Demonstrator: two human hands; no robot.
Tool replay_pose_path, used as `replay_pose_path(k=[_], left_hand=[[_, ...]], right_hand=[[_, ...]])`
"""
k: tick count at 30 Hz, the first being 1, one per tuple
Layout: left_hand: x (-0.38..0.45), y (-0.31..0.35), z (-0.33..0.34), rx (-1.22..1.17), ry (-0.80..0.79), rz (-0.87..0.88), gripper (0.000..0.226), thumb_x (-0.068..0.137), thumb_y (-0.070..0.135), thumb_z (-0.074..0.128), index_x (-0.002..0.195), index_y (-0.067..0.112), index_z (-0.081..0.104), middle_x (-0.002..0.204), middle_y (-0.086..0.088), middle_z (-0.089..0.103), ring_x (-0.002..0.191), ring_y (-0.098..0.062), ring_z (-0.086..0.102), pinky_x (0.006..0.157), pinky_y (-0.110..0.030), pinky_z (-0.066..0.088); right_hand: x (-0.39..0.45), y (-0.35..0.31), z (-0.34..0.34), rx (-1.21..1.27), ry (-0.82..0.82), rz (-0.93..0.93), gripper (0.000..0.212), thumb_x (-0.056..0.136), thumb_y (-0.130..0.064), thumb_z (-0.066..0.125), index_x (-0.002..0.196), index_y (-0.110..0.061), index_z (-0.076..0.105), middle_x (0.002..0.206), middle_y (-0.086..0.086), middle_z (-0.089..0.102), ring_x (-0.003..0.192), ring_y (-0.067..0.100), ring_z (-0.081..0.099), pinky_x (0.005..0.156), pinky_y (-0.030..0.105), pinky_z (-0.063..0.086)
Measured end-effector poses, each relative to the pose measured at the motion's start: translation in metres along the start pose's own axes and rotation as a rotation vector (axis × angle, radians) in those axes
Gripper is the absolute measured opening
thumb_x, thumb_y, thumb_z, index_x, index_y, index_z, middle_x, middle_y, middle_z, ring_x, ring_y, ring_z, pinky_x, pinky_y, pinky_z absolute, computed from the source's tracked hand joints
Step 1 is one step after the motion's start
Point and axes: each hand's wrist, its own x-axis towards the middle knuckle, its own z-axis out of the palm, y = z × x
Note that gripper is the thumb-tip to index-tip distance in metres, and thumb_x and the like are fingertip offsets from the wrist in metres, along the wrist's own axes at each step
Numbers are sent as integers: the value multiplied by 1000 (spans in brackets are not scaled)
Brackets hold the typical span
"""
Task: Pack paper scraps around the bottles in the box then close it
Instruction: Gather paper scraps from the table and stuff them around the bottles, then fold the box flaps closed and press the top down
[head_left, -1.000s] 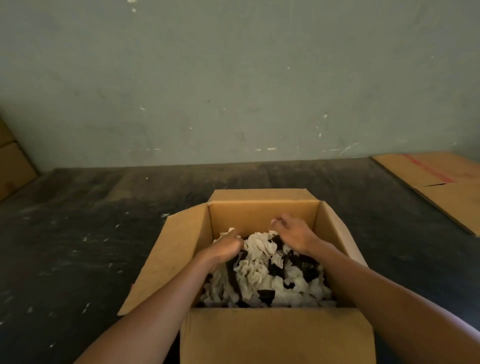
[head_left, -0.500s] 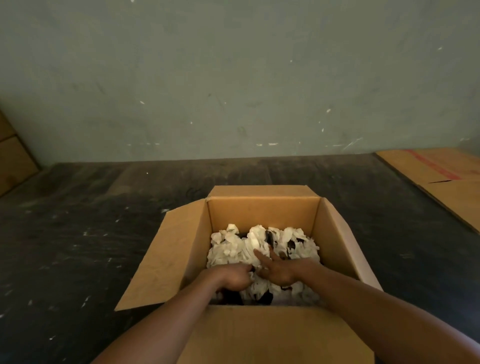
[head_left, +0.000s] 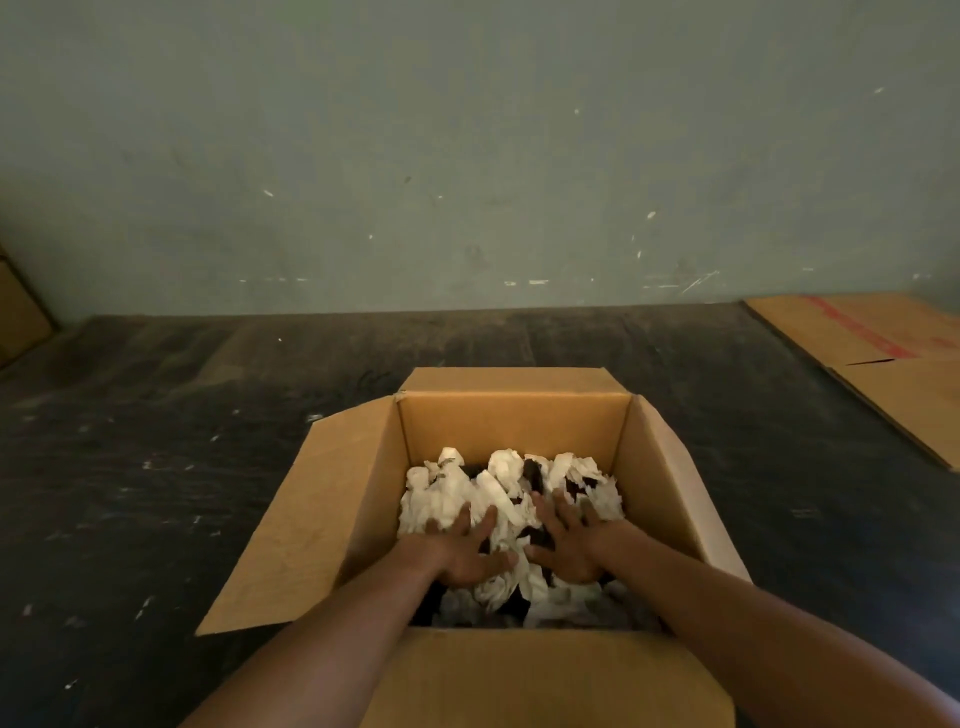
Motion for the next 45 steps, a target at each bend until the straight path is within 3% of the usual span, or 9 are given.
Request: replay_pose_path(k=[11, 13, 16, 19, 21, 24, 30, 38, 45], left_hand=[[-17, 8, -3, 58, 115, -46, 89, 79, 86, 24, 148, 47, -17, 163, 0, -14, 148, -40, -10, 118, -56, -2], [-23, 6, -8, 74, 179, -61, 89, 76, 89, 18, 145, 50, -23, 163, -3, -12, 149, -40, -4, 118, -55, 2], [-35, 0, -16, -1, 329, -75, 84, 77, 87, 11, 150, 49, -8, 164, -5, 7, 147, -37, 19, 114, -53, 22], [-52, -12, -27, 131, 648, -86, 62, 93, 62, 30, 149, 37, 21, 153, -6, 39, 135, -31, 42, 109, -48, 35], [-62, -24, -28, 255, 721, -141, 69, 93, 47, 46, 152, 31, 15, 161, -11, 18, 147, -36, 15, 116, -55, 16], [-72, -41, -19, 93, 671, -226, 94, 89, 39, 60, 154, 25, -6, 162, -11, -16, 146, -46, -9, 115, -65, 5], [-85, -53, -10, -215, 666, -171, 105, 86, 19, 66, 153, 18, -15, 163, -10, -14, 149, -35, 0, 118, -54, 20], [-131, -43, 30, -381, 693, -168, 100, 88, 9, 60, 153, 18, -15, 163, -9, -5, 149, -32, 11, 117, -52, 25], [-178, -35, 77, -528, 780, -247, 84, 90, 16, 58, 155, 20, 5, 162, -7, 13, 147, -30, 18, 116, -57, 22]], right_hand=[[-10, -1, -6, 43, 40, -3, 79, 93, -70, 20, 150, -34, -22, 161, 3, -23, 148, 39, -8, 117, 61, 8], [-29, -1, -26, 2, 171, -5, 75, 93, -70, 20, 155, -31, 8, 163, 9, 9, 145, 40, 21, 111, 60, 26], [-60, 3, -54, 31, 543, -38, 56, 97, -61, 23, 123, -23, 55, 118, 6, 62, 105, 25, 62, 89, 46, 50], [-79, 31, -71, 313, 900, -32, 32, 101, -42, 34, 112, -24, 58, 103, -2, 63, 93, 14, 62, 87, 40, 53], [-81, 62, -70, 426, 978, 73, 33, 100, -39, 39, 126, -24, 52, 125, 3, 54, 116, 21, 52, 100, 46, 45], [-71, 111, -44, 737, 766, 352, 53, 99, -50, 38, 145, -25, 36, 147, 13, 39, 133, 36, 37, 107, 57, 32], [-92, 127, 22, 1375, 154, 453, 69, 94, -65, 38, 131, -6, 45, 127, 18, 53, 111, 37, 53, 97, 49, 43], [-149, 124, 22, 1247, 498, 544, 63, 94, -59, 44, 129, -6, 47, 108, 19, 61, 89, 33, 63, 83, 45, 52], [-237, 93, -8, 645, 795, 486, 50, 94, -34, 54, 138, -17, 36, 132, 14, 44, 96, 33, 56, 80, 47, 50]])
